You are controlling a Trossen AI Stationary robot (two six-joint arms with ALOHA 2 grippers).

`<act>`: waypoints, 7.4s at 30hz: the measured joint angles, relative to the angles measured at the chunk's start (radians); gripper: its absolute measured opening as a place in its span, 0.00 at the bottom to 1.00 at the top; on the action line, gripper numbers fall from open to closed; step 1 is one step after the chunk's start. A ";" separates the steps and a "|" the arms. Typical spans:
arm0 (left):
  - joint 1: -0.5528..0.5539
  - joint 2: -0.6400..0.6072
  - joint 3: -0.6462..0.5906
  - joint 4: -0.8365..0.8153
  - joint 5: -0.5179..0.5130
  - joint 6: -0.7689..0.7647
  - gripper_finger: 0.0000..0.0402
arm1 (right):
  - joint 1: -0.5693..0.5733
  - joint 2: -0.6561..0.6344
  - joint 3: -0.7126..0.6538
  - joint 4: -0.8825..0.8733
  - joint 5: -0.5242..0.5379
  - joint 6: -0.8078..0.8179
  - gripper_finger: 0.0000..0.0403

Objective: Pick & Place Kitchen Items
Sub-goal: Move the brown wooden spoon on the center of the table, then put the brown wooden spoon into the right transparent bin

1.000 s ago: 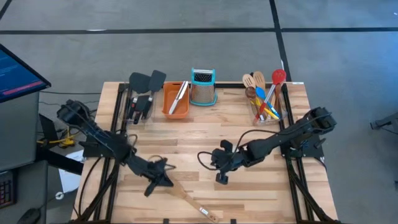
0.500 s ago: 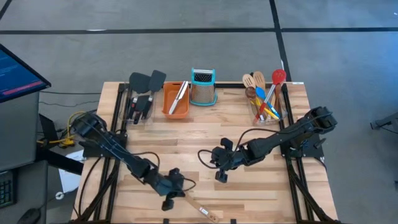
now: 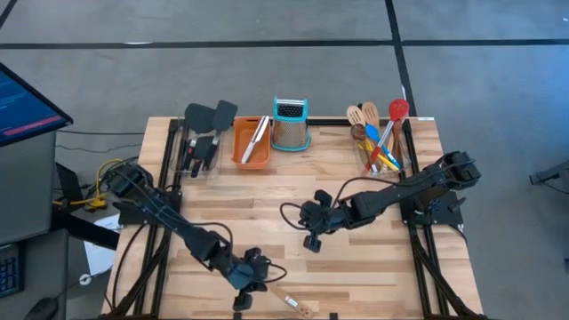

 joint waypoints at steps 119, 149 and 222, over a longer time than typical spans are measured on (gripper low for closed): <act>-0.230 -0.736 -0.636 0.461 -0.722 0.526 0.00 | -0.023 0.009 0.094 -0.024 -0.117 -0.070 0.00; -0.420 -0.914 -0.668 0.529 -0.883 0.770 0.00 | -0.144 0.432 0.541 -0.476 -0.328 -0.345 0.00; -0.431 -0.913 -0.668 0.529 -0.897 0.761 0.00 | -0.146 0.543 0.506 -0.434 -0.316 -0.278 0.17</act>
